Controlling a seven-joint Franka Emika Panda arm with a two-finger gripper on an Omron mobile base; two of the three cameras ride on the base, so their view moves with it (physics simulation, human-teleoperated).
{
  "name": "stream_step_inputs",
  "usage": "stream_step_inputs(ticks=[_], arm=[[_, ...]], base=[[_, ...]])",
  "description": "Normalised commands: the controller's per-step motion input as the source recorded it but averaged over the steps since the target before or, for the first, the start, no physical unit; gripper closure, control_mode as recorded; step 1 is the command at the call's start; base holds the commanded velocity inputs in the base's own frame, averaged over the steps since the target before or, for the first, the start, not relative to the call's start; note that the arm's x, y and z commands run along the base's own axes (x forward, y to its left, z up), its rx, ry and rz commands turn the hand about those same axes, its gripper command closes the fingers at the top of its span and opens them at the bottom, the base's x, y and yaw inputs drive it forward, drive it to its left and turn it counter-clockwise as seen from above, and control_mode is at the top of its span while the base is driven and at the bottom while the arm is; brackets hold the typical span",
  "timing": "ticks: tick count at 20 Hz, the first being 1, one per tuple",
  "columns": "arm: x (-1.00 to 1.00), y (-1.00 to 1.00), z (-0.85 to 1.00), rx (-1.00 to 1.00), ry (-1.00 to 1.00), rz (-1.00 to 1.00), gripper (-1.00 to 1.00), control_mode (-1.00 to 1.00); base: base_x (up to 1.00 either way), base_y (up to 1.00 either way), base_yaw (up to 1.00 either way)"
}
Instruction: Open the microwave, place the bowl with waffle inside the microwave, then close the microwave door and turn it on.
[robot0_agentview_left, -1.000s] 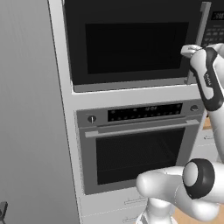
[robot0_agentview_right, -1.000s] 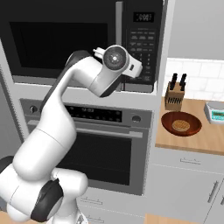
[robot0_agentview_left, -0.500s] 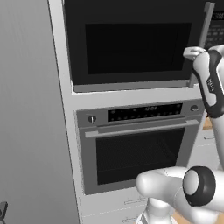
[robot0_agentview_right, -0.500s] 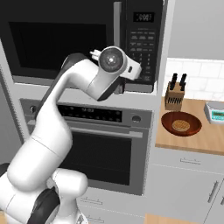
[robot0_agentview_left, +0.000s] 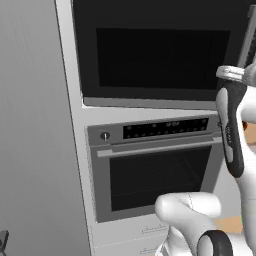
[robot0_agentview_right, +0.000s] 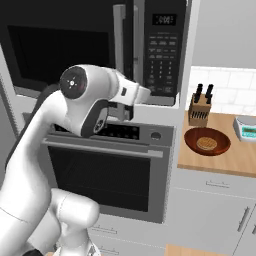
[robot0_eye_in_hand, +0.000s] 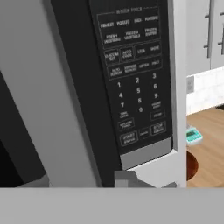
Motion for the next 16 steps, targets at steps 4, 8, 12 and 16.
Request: stream_step_inputs(ticks=[4, 8, 12, 16], arm=[[-1.00, -0.04, 0.00, -0.27, -0.01, -0.26, 1.00, -1.00], [-1.00, 0.27, 0.00, -0.24, -0.22, -0.30, 1.00, -1.00], [-1.00, 0.08, 0.00, -0.08, -0.46, -0.25, 1.00, -1.00], [-1.00, 0.16, 0.00, -0.08, -0.50, -0.23, 1.00, -1.00]], base=[[0.00, 0.00, 0.00], [0.00, 0.00, 0.00], [0.00, 0.00, 0.00], [0.00, 0.00, 0.00]])
